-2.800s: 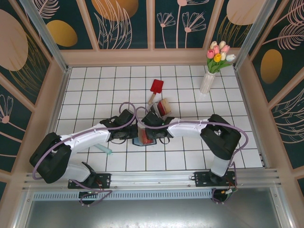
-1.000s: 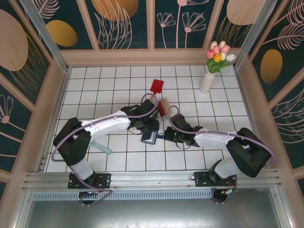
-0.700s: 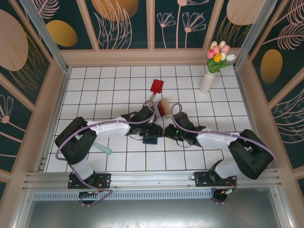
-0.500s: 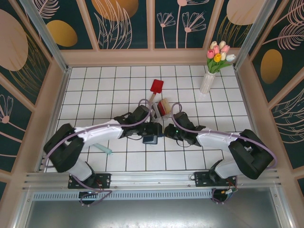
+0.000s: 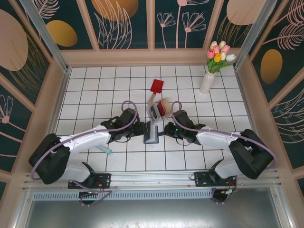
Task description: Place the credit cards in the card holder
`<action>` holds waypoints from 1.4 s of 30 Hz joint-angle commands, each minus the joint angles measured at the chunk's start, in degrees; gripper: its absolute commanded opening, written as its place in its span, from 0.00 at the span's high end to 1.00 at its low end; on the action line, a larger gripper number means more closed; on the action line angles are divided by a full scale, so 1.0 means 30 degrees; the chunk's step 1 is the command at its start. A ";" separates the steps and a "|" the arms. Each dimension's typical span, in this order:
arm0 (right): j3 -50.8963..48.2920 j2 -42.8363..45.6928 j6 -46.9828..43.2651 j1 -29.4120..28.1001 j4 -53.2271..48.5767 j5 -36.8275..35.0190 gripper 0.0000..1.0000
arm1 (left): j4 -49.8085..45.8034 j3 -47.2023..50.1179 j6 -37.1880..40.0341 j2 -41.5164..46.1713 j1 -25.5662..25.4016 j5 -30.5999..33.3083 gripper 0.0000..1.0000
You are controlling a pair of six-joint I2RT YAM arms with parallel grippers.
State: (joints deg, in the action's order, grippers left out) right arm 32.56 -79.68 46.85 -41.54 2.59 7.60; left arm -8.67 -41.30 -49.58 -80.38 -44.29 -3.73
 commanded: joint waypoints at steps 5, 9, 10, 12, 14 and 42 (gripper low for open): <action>0.0471 -0.0111 -0.0298 0.0175 -0.0163 0.0009 0.90 | 0.2023 0.0233 0.0295 -0.1859 -0.0059 -0.2236 0.56; 0.0464 0.0001 -0.0187 0.0166 0.0039 0.0203 0.90 | 0.2186 0.0100 0.0138 -0.2612 -0.0058 -0.2302 0.58; 0.0457 0.0052 -0.0162 0.0169 0.0152 0.0291 0.90 | 0.2255 0.0061 0.0122 -0.2771 -0.0066 -0.2303 0.58; 0.0460 0.0056 -0.0070 0.0169 0.0465 0.0574 0.90 | 0.2297 -0.0025 0.0074 -0.3095 -0.0120 -0.2305 0.59; 0.0482 0.0041 0.0025 0.0150 0.0926 0.1053 0.90 | 0.2361 -0.0070 0.0037 -0.3443 -0.0232 -0.2248 0.60; 0.3238 -0.3685 0.1162 -0.1725 0.1218 0.1139 0.74 | 0.3123 0.0402 -0.0975 -0.4320 -0.0841 -0.1388 0.68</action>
State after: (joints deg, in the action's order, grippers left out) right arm 40.40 -91.98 51.24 -46.50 7.97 11.64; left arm 0.58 -40.93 -52.01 -92.55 -46.22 -8.75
